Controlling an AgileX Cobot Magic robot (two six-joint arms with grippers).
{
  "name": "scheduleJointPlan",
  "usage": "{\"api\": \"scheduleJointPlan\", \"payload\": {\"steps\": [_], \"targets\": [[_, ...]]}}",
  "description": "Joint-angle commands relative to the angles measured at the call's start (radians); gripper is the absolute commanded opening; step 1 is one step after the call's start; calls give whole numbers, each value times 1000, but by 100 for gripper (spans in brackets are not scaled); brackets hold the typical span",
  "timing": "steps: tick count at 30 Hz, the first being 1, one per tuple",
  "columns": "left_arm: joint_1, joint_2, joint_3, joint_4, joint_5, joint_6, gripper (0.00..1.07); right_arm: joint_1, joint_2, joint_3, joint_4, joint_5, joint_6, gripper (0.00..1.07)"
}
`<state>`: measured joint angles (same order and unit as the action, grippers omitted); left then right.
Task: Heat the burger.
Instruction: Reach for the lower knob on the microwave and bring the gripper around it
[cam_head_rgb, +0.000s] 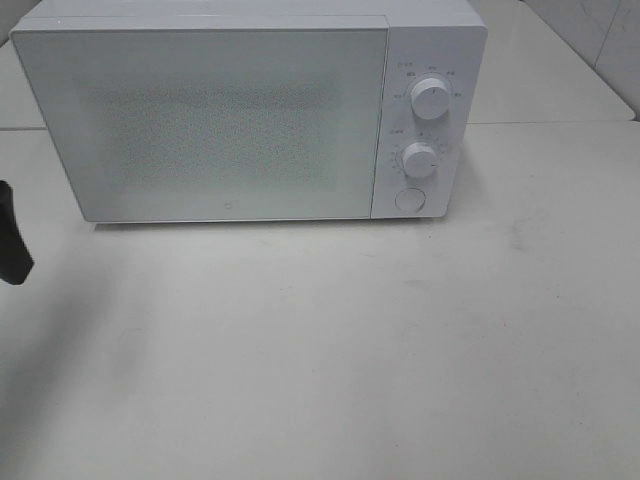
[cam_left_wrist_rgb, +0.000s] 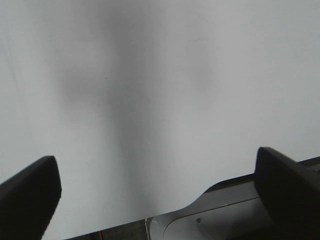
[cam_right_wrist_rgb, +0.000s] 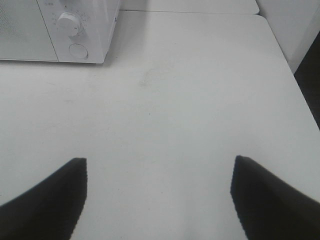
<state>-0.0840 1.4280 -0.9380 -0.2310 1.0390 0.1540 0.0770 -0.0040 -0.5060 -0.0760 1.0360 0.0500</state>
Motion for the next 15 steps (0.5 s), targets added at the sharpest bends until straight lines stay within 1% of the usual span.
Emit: {"api": "scheduleJointPlan", "payload": {"steps": [1,2,3,4,5,6,8,9,10,12,14,15], "targets": [[81,-57,30,30,55,-6,103,-8,-27,0,2,0,4,76],[99,-74,31,32,69,-8,103,-8,-27,0,2,0,4,76],[99,-74,31,32,69,-8,103,-8,-27,0,2,0,4,76],[126,-111,37,37,85,-15,103,-8,-27,0,2,0,4,76],[135,-134,39,41,95,-22,103,-8,-27,0,2,0,4,76],[135,-134,39,41,95,-22,103,-8,-27,0,2,0,4,76],[143,-210,56,77,101,-45,103,-8,-27,0,2,0,4,76],[143,-210,56,77,101,-45,103,-8,-27,0,2,0,4,76],[143,-270,75,107,98,-58,103,-8,-27,0,2,0,4,76],[143,-300,89,115,92,-61,103,-8,-27,0,2,0,4,76],[143,-415,144,125,69,-62,103,-8,-27,0,2,0,4,76],[143,-415,144,125,69,-62,103,-8,-27,0,2,0,4,76]]}}
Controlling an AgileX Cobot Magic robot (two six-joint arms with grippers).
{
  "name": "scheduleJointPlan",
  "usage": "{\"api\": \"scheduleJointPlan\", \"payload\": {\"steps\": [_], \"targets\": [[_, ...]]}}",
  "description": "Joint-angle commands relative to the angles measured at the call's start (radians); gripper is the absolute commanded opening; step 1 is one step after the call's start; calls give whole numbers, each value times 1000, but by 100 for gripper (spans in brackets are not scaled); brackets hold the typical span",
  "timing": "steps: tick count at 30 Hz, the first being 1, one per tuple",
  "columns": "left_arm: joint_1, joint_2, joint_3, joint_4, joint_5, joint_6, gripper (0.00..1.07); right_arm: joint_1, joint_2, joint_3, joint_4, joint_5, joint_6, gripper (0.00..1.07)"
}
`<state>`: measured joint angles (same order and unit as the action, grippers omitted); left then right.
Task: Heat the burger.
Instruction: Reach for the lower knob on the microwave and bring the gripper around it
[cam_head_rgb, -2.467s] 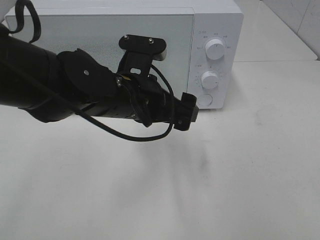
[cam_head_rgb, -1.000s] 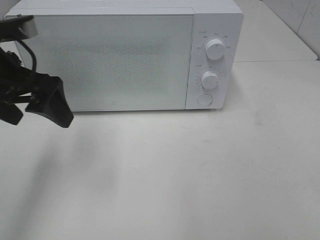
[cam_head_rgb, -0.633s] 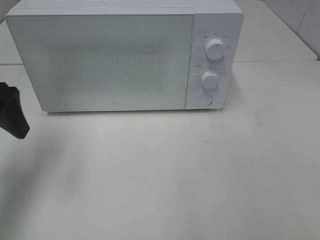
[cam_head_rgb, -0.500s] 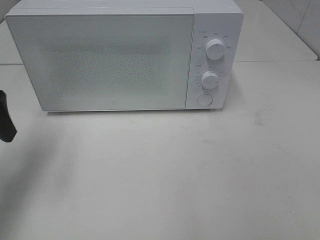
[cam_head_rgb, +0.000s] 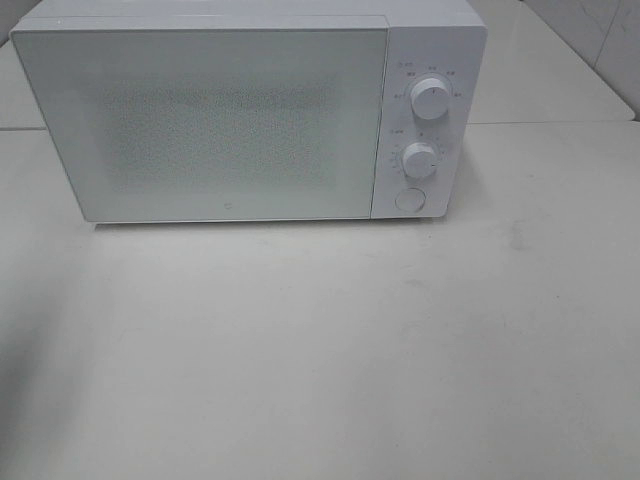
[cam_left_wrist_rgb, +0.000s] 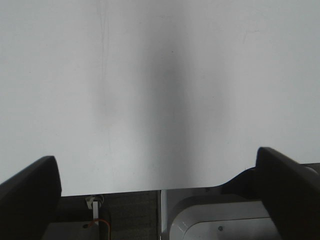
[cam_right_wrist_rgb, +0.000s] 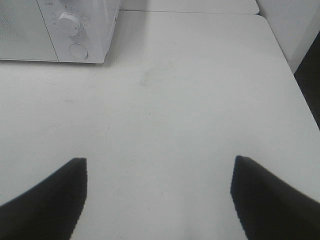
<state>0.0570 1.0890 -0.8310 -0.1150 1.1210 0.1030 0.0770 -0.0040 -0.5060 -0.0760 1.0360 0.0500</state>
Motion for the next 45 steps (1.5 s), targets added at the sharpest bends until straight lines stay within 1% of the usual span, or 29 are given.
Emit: {"api": "scheduleJointPlan", "payload": {"steps": [1,2,5,6,8,9,10,11,13,14,16,19,21,22,23,24,25,27,29,30,31,32,34,45], "targets": [[2,-111,53,10,-20,-10,103,-8,-27,0,2,0,4,76],[2,-173,83,10,-28,-2,103,-8,-27,0,2,0,4,76],[2,-208,99,10,-32,2,103,-8,-27,0,2,0,4,76],[2,-276,130,10,-46,3,103,-8,-27,0,2,0,4,76],[2,-304,142,10,-53,3,103,-8,-27,0,2,0,4,76],[2,-373,169,8,-61,3,103,-8,-27,0,2,0,4,76],[2,-402,180,6,-61,3,103,-8,-27,0,2,0,4,76],[2,-402,180,6,-61,3,103,-8,-27,0,2,0,4,76],[2,-542,231,22,-73,3,103,-8,-27,0,2,0,4,76],[2,-542,231,22,-73,3,103,-8,-27,0,2,0,4,76],[2,-641,267,34,-76,3,103,-8,-27,0,2,0,4,76],[2,-676,276,38,-76,3,103,-8,-27,0,2,0,4,76],[2,-778,300,39,-77,3,103,-8,-27,0,2,0,4,76],[2,-778,300,39,-77,3,103,-8,-27,0,2,0,4,76],[2,-838,325,39,-77,3,103,-8,-27,0,2,0,4,76],[2,-897,331,39,-82,-1,103,-8,-27,0,2,0,4,76],[2,-897,331,39,-82,-1,103,-8,-27,0,2,0,4,76],[2,-986,331,34,-82,-1,103,-8,-27,0,2,0,4,76],[2,-1016,332,34,-82,-1,103,-8,-27,0,2,0,4,76],[2,-1071,332,34,-82,-1,103,-8,-27,0,2,0,4,76],[2,-1071,332,34,-82,-1,103,-8,-27,0,2,0,4,76],[2,-1116,332,34,-82,-1,103,-8,-27,0,2,0,4,76],[2,-1127,332,34,-82,-2,103,-8,-27,0,2,0,4,76],[2,-1121,332,33,-82,-7,103,-8,-23,0,2,0,4,76]]}}
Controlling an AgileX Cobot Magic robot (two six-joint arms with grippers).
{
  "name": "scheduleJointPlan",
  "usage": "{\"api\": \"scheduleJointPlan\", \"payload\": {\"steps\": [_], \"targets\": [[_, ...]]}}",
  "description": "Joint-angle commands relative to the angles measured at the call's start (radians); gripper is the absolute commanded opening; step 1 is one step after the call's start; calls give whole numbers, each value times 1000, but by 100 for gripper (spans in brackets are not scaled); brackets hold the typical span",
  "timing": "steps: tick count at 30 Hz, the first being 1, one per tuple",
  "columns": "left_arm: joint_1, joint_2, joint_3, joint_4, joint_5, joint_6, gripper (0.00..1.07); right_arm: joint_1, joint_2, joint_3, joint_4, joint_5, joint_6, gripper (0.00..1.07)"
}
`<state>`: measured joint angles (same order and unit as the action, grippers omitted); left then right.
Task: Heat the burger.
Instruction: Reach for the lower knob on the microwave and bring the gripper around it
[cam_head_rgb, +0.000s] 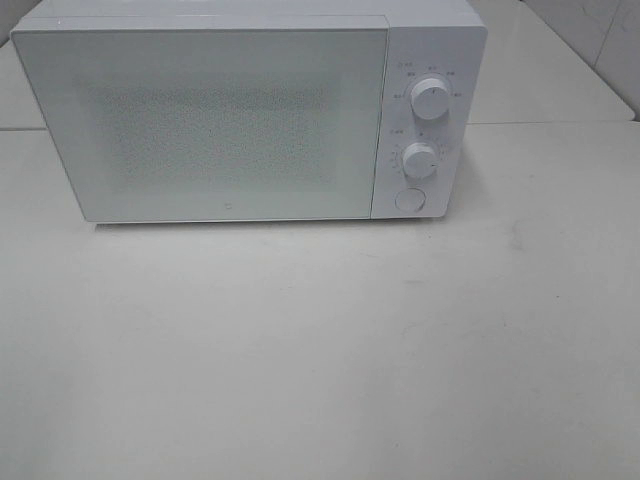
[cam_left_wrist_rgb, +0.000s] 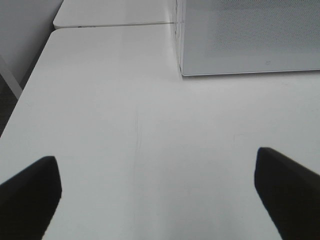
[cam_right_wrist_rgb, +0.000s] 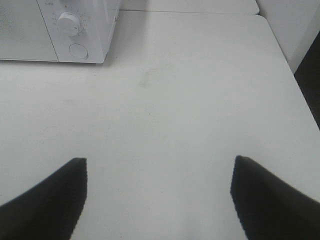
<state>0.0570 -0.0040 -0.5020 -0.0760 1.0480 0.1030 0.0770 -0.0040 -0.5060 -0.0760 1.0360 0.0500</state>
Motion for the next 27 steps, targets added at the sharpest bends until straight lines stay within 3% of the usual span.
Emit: {"api": "scheduleJointPlan", "payload": {"steps": [1,27], "targets": [[2,-28,3,-6,-9,-7,103,-8,-23,0,2,0,4,76],[2,-28,3,-6,-9,-7,103,-8,-23,0,2,0,4,76]]}}
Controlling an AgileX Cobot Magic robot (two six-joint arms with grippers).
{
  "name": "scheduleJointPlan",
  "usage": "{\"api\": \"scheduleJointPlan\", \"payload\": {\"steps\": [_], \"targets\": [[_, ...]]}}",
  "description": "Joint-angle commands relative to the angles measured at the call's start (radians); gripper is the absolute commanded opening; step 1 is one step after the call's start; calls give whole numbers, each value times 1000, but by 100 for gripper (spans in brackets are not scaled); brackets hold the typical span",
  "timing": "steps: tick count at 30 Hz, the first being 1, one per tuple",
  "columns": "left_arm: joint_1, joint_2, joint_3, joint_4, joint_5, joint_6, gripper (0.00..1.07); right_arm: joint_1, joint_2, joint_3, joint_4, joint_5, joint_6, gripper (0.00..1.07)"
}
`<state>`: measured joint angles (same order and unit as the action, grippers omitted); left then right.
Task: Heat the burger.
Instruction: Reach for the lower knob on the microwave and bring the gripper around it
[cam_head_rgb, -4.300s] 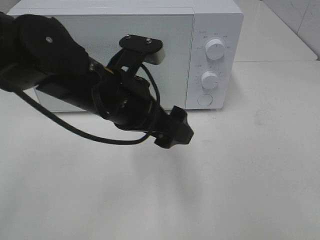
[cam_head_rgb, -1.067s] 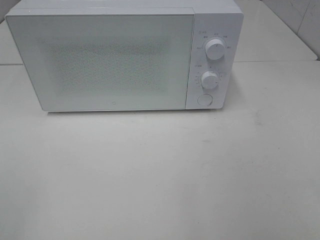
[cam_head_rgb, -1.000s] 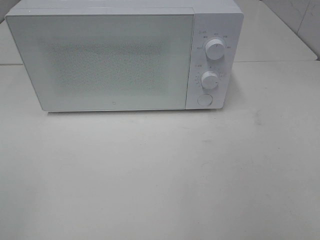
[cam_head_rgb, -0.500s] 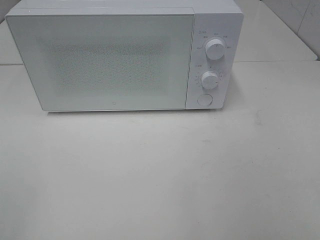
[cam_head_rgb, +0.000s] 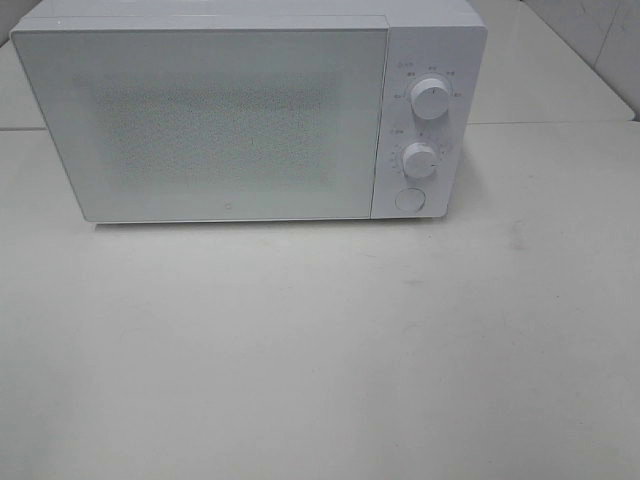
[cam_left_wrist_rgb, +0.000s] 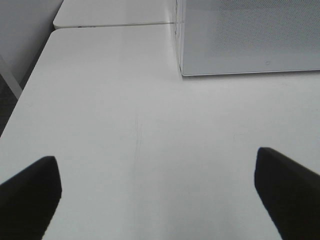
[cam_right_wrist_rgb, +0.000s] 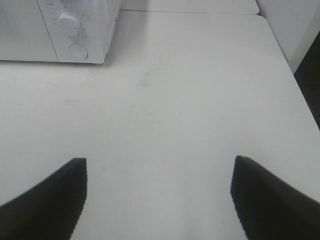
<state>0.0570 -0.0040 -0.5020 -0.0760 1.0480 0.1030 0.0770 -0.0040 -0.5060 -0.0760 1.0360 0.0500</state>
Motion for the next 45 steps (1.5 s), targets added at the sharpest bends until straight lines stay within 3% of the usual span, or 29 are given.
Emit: {"api": "scheduleJointPlan", "payload": {"steps": [1,20,34,45], "targets": [[2,-28,3,-6,-9,-7,103,-8,-23,0,2,0,4,76],[2,-28,3,-6,-9,-7,103,-8,5,-25,4,-27,9,76],[2,-28,3,-6,-9,-6,103,-8,291,-41,4,-246,9,76],[2,-28,3,-6,-9,-5,103,-8,570,-41,4,-531,9,76]]}}
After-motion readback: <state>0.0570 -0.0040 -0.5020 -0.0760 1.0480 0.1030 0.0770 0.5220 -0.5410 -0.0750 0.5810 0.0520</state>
